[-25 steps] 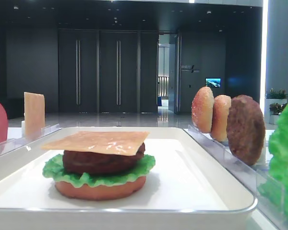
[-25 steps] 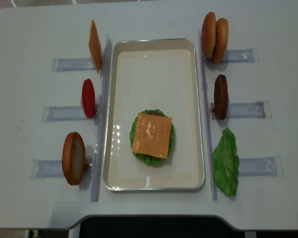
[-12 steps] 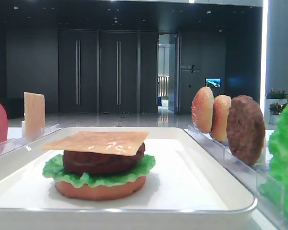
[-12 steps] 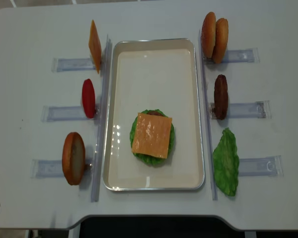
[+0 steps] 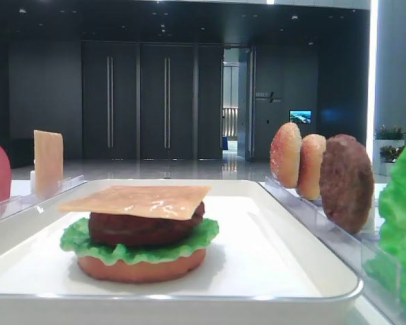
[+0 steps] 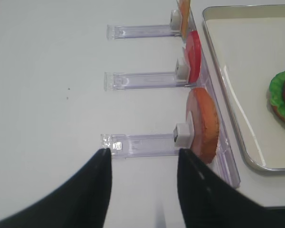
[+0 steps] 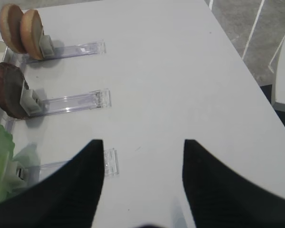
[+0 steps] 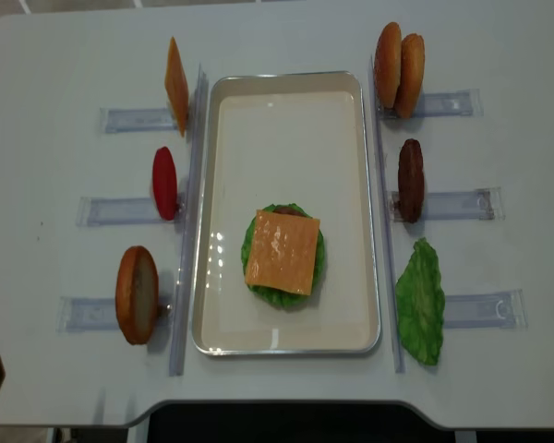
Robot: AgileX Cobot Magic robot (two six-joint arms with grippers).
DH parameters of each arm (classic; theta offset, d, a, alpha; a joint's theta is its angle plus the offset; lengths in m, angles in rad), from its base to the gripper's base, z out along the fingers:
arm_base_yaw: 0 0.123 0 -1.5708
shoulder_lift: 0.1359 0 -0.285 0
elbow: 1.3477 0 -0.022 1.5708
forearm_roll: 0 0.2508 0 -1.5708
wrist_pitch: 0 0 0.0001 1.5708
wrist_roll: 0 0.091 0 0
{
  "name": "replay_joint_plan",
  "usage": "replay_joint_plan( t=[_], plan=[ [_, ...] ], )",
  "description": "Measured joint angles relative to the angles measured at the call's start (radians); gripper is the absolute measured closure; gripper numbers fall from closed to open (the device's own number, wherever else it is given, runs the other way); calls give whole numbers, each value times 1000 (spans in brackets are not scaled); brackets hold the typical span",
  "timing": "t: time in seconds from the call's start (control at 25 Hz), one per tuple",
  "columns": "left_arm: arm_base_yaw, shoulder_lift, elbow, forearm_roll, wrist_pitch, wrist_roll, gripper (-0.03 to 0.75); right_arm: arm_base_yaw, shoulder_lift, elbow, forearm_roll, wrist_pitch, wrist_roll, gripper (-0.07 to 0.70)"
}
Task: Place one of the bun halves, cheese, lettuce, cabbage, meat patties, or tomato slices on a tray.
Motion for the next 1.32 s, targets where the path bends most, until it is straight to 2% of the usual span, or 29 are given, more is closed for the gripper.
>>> replay_joint_plan(
  t=[0.48,0.68,0.88,1.04,1.32],
  plan=[
    [0,0,0,-9,-1,0,364,0,0,0,0,0,0,270],
    [0,0,0,-10,-1,0,240,0,0,0,0,0,0,270],
    [0,0,0,-10,-1,0,197,0,0,0,0,0,0,270],
    [0,0,0,-10,-1,0,209,0,0,0,0,0,0,270],
    [0,0,0,-11,-2,0,278,0,0,0,0,0,0,270]
  ],
)
